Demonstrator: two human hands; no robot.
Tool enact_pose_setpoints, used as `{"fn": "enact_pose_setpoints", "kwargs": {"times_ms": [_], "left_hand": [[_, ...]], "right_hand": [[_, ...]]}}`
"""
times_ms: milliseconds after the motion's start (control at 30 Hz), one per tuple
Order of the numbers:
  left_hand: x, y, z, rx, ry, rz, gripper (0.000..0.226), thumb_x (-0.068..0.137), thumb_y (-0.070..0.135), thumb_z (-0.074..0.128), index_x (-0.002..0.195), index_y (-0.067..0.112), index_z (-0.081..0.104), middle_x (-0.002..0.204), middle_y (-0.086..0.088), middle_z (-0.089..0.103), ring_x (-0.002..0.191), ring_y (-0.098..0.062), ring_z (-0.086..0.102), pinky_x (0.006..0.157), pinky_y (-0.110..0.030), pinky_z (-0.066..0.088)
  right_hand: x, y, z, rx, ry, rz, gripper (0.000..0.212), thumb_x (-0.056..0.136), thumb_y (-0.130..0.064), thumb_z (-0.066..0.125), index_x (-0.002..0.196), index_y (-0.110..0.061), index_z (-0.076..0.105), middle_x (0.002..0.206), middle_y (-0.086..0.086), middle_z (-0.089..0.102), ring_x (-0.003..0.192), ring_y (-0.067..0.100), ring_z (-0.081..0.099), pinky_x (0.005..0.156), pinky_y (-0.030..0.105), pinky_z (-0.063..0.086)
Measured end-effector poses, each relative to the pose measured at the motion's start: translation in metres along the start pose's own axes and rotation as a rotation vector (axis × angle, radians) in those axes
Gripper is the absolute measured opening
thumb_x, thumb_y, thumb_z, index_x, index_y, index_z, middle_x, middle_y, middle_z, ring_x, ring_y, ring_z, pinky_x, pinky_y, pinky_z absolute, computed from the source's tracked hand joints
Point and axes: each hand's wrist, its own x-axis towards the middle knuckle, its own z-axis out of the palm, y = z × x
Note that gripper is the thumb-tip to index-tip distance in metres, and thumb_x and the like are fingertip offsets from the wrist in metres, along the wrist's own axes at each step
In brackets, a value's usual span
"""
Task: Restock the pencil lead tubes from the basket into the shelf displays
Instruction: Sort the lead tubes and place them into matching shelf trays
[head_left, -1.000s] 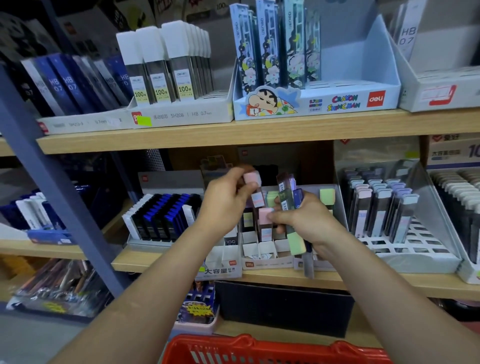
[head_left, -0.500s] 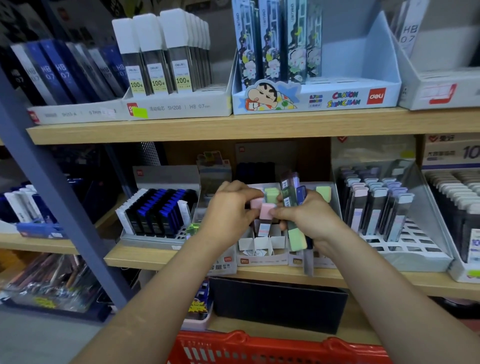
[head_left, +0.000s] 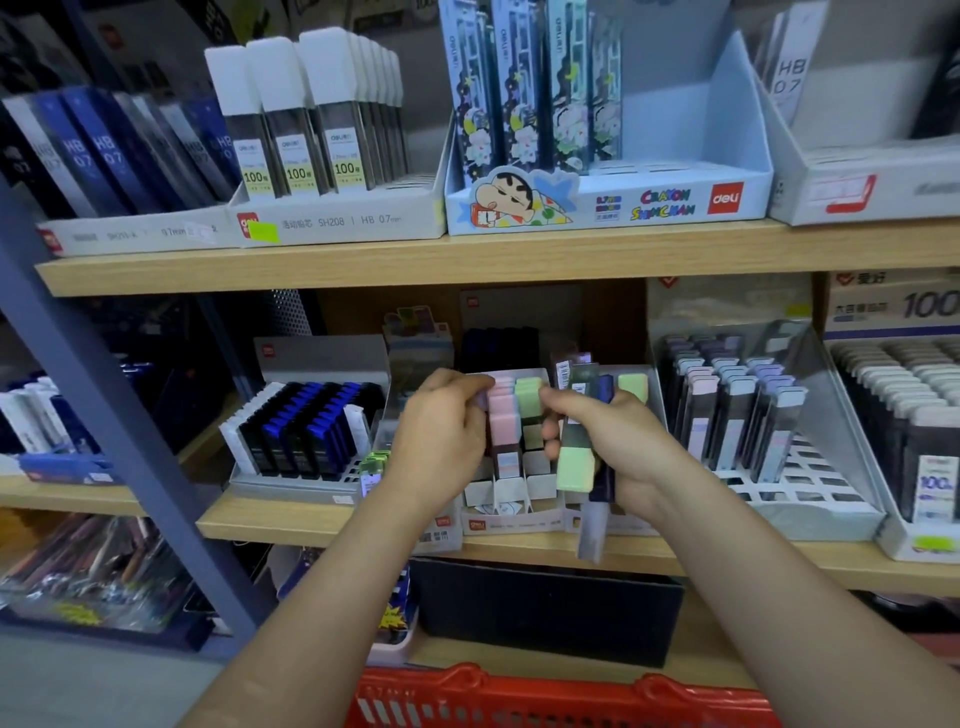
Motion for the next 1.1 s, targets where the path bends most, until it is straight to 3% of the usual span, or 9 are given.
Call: {"fn": "enact_pose_setpoints", "kwargs": {"times_ms": [200, 267, 333, 433, 533, 633, 733, 967, 1100], "left_hand": [[-0.015, 0.022, -0.023, -0.212, 0.027, -0.099, 0.021, 0.096, 0.015, 0.053, 0.105, 0.021, 0.071, 0.092, 0.007, 0.065, 0.082, -0.005, 0.059, 0.074, -0.021, 0.046], [-0.024, 0.037, -0.034, -0.536, -0.124, -0.248, 0.010, 0.094, 0.023, 0.059, 0.098, 0.020, 0.067, 0.075, 0.002, 0.066, 0.063, -0.010, 0.059, 0.060, -0.026, 0.049], [-0.035, 0.052, -0.038, -0.701, -0.322, -0.348, 0.026, 0.084, 0.034, 0.067, 0.102, 0.019, 0.058, 0.070, -0.009, 0.067, 0.057, -0.017, 0.061, 0.054, -0.028, 0.051], [-0.048, 0.064, -0.031, -0.757, -0.408, -0.403, 0.038, 0.076, 0.023, 0.076, 0.103, 0.017, 0.050, 0.070, -0.021, 0.065, 0.055, -0.020, 0.064, 0.053, -0.027, 0.052], [-0.051, 0.062, -0.035, -0.805, -0.340, -0.435, 0.034, 0.078, 0.007, 0.076, 0.106, 0.014, 0.058, 0.069, -0.019, 0.065, 0.058, -0.022, 0.067, 0.055, -0.027, 0.054], [-0.049, 0.050, -0.047, -0.790, -0.275, -0.452, 0.028, 0.084, 0.002, 0.069, 0.108, 0.018, 0.069, 0.087, -0.016, 0.066, 0.068, -0.020, 0.070, 0.065, -0.026, 0.057], [-0.049, 0.042, -0.053, -0.832, -0.217, -0.448, 0.027, 0.087, -0.002, 0.063, 0.105, 0.017, 0.072, 0.094, -0.017, 0.066, 0.073, -0.017, 0.070, 0.070, -0.022, 0.056], [-0.045, 0.035, -0.052, -0.967, -0.222, -0.413, 0.042, 0.065, 0.005, 0.075, 0.105, 0.017, 0.071, 0.101, -0.011, 0.072, 0.088, -0.023, 0.071, 0.075, -0.027, 0.055], [-0.041, 0.035, -0.053, -0.975, -0.214, -0.385, 0.037, 0.068, 0.010, 0.072, 0.104, 0.014, 0.069, 0.098, -0.010, 0.074, 0.085, -0.021, 0.071, 0.070, -0.024, 0.055]], "right_hand": [[-0.012, -0.004, -0.004, 0.115, -0.116, 0.100, 0.025, 0.083, -0.033, 0.076, 0.095, -0.014, 0.067, 0.069, 0.003, 0.067, 0.058, 0.015, 0.063, 0.050, 0.024, 0.050], [-0.016, -0.004, -0.002, 0.143, -0.103, 0.085, 0.029, 0.081, -0.035, 0.076, 0.097, -0.013, 0.068, 0.072, 0.004, 0.068, 0.061, 0.017, 0.064, 0.051, 0.025, 0.050], [-0.020, 0.000, 0.001, 0.174, -0.070, 0.076, 0.036, 0.081, -0.037, 0.077, 0.104, -0.010, 0.070, 0.084, 0.010, 0.074, 0.070, 0.023, 0.068, 0.061, 0.033, 0.056], [-0.026, 0.004, 0.009, 0.176, -0.067, 0.102, 0.046, 0.077, -0.046, 0.078, 0.106, -0.010, 0.070, 0.089, 0.015, 0.071, 0.075, 0.030, 0.067, 0.068, 0.042, 0.055], [-0.030, 0.001, 0.008, 0.173, -0.046, 0.123, 0.056, 0.076, -0.054, 0.075, 0.105, -0.006, 0.067, 0.076, 0.011, 0.065, 0.050, 0.018, 0.056, 0.047, 0.026, 0.044], [-0.033, -0.003, -0.007, 0.171, -0.126, 0.097, 0.049, 0.078, -0.039, 0.077, 0.110, -0.004, 0.067, 0.076, 0.007, 0.060, 0.047, 0.008, 0.047, 0.035, 0.016, 0.030], [-0.037, 0.000, -0.021, 0.065, -0.247, 0.096, 0.034, 0.074, -0.031, 0.079, 0.098, -0.010, 0.066, 0.068, 0.003, 0.056, 0.053, 0.009, 0.048, 0.035, 0.014, 0.031], [-0.041, 0.002, -0.024, 0.099, -0.361, 0.098, 0.024, 0.076, -0.030, 0.075, 0.094, -0.015, 0.069, 0.065, 0.002, 0.055, 0.052, 0.008, 0.046, 0.034, 0.014, 0.031], [-0.041, 0.000, -0.024, 0.155, -0.371, 0.130, 0.044, 0.078, -0.044, 0.070, 0.107, -0.012, 0.066, 0.062, 0.001, 0.051, 0.051, 0.008, 0.044, 0.033, 0.013, 0.028]]}}
